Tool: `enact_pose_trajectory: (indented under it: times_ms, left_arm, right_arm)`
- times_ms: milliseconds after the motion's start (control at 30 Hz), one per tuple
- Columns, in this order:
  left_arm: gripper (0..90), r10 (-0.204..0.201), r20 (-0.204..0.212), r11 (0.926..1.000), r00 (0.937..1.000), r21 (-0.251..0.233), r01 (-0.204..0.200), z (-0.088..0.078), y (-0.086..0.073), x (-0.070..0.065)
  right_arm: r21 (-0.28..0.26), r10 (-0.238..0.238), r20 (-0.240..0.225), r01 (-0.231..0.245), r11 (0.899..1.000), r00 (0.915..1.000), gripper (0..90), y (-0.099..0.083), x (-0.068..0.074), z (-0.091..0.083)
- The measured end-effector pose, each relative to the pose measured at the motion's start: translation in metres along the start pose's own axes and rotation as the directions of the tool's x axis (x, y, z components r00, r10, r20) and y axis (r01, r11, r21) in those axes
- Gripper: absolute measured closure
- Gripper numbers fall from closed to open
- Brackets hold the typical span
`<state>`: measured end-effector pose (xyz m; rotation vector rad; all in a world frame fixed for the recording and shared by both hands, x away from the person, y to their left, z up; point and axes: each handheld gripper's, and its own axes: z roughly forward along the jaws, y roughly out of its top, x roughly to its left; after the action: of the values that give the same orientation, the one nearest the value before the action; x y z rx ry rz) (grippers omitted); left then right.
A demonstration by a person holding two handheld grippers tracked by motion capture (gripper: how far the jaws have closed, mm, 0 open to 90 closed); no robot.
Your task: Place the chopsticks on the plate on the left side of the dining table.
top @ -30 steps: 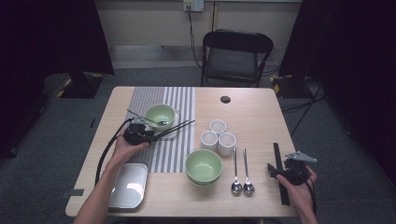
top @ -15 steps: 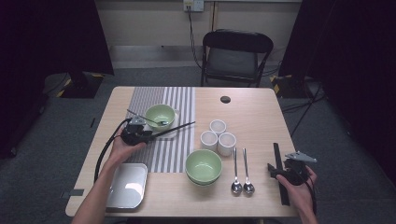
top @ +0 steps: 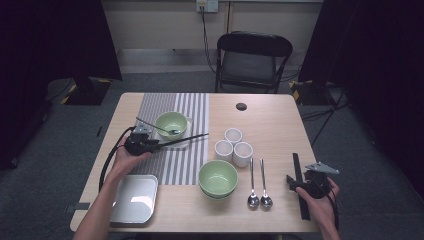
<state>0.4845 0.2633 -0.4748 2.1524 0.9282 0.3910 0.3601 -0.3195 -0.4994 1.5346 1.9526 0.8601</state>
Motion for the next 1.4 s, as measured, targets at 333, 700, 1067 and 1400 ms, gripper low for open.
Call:
enact_pose_trajectory:
  times_ms: [333,700,1067,1400]
  left_arm:
    - [72.1,0.001,-0.012,1.0000,0.9999,0.001,-0.001,-0.003,-0.002,0.003]
    - [71.4,0.011,-0.020,0.9999,0.9997,0.003,-0.011,-0.004,-0.002,0.006]
    - [60.5,-0.012,-0.008,0.9996,0.9999,-0.027,0.012,-0.009,-0.001,0.006]
    - [69.6,-0.111,0.141,0.9879,0.9838,-0.092,0.124,-0.020,0.002,0.004]
  right_arm:
    - [0.000,0.000,0.000,0.000,1.000,1.0000,16.0,0.000,0.000,0.000]
    - [0.000,-0.001,0.000,0.001,1.000,1.0000,15.9,0.000,0.000,0.000]
    - [0.000,0.000,0.000,0.000,1.000,1.0000,15.9,0.000,0.000,0.000]
    - [0.000,0.000,0.000,0.000,1.000,1.0000,15.9,0.000,0.000,0.000]
